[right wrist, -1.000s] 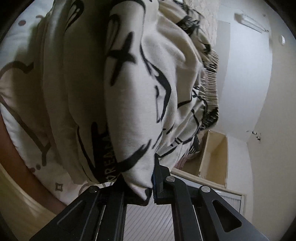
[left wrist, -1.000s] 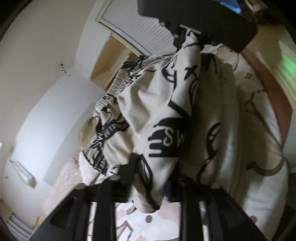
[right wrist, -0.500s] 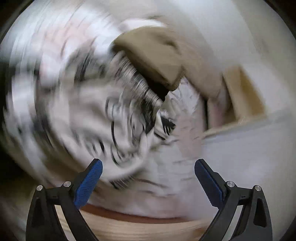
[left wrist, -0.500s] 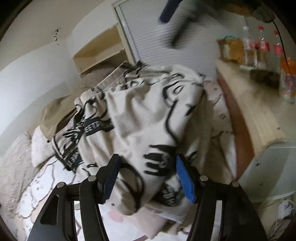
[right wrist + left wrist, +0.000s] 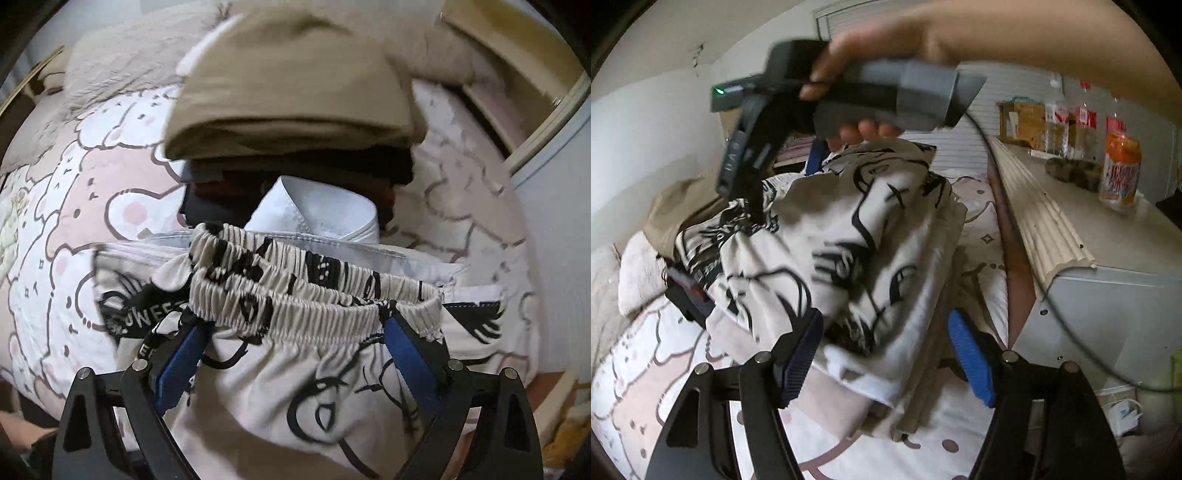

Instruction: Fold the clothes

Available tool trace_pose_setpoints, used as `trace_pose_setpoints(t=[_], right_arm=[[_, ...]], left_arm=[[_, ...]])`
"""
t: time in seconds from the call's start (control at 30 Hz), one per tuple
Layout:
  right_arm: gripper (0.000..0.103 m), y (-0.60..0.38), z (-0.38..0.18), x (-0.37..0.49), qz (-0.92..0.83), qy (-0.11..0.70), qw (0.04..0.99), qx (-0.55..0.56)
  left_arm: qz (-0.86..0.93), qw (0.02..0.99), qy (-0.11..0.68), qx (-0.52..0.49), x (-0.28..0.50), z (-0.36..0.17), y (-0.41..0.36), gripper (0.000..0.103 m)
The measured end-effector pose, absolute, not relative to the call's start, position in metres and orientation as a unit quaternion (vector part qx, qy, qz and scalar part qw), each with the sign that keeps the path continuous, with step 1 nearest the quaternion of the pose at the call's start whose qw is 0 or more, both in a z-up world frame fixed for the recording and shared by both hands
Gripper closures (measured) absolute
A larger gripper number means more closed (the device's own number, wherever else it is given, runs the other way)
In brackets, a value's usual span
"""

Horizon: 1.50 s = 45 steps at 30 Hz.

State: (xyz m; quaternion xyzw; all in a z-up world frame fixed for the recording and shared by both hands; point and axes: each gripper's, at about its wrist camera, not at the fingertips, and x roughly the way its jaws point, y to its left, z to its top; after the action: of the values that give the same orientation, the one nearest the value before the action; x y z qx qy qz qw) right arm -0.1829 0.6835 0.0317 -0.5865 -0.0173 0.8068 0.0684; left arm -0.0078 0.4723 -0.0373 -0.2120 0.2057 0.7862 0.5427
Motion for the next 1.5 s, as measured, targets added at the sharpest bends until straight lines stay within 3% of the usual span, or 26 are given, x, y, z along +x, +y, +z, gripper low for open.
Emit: trace_pose_setpoints(t=[0.13, 0.4, 0.6, 0.77, 0.9, 1.0, 1.23, 1.5], right_arm=[[0.0, 0.687, 0.015, -0.198, 0.8, -0.02, 0.044, -0.598], [0.0, 0.698, -0.004, -0.212, 0.803, -0.003, 0.029, -0.596], [0.0, 0.685, 0.042, -0.179, 0.826, -0.012, 0.022, -0.563], [0.0, 0.701, 0.092, -0.106, 0.881, 0.111, 0.028, -0.46], [0.0, 0.723, 0.082, -0.048, 0.874, 0.265, 0.008, -0.408], [0.0, 0.727, 0.06, -0.033, 0.862, 0.305, 0.005, -0.404], [0.0, 0.766, 0.036, -0.021, 0.854, 0.333, 0.062, -0.394], [0.0, 0.74, 0.058, 0.003, 0.891, 0.245, 0.136, -0.357]], left_arm=[[0.786, 0.543, 0.173, -0.24, -0.027, -0.041, 0.462, 0.033], [0.796, 0.535, 0.104, -0.263, -0.053, -0.032, 0.435, 0.033], [0.81, 0.526, 0.078, -0.247, -0.063, -0.011, 0.42, 0.033], [0.816, 0.515, 0.061, -0.254, -0.077, -0.006, 0.418, 0.033], [0.806, 0.527, 0.061, -0.264, -0.075, -0.013, 0.429, 0.033], [0.792, 0.544, 0.075, -0.269, -0.066, -0.022, 0.444, 0.033], [0.777, 0.534, 0.128, -0.308, -0.064, -0.056, 0.465, 0.033], [0.78, 0.524, 0.117, -0.322, -0.064, -0.054, 0.44, 0.033]])
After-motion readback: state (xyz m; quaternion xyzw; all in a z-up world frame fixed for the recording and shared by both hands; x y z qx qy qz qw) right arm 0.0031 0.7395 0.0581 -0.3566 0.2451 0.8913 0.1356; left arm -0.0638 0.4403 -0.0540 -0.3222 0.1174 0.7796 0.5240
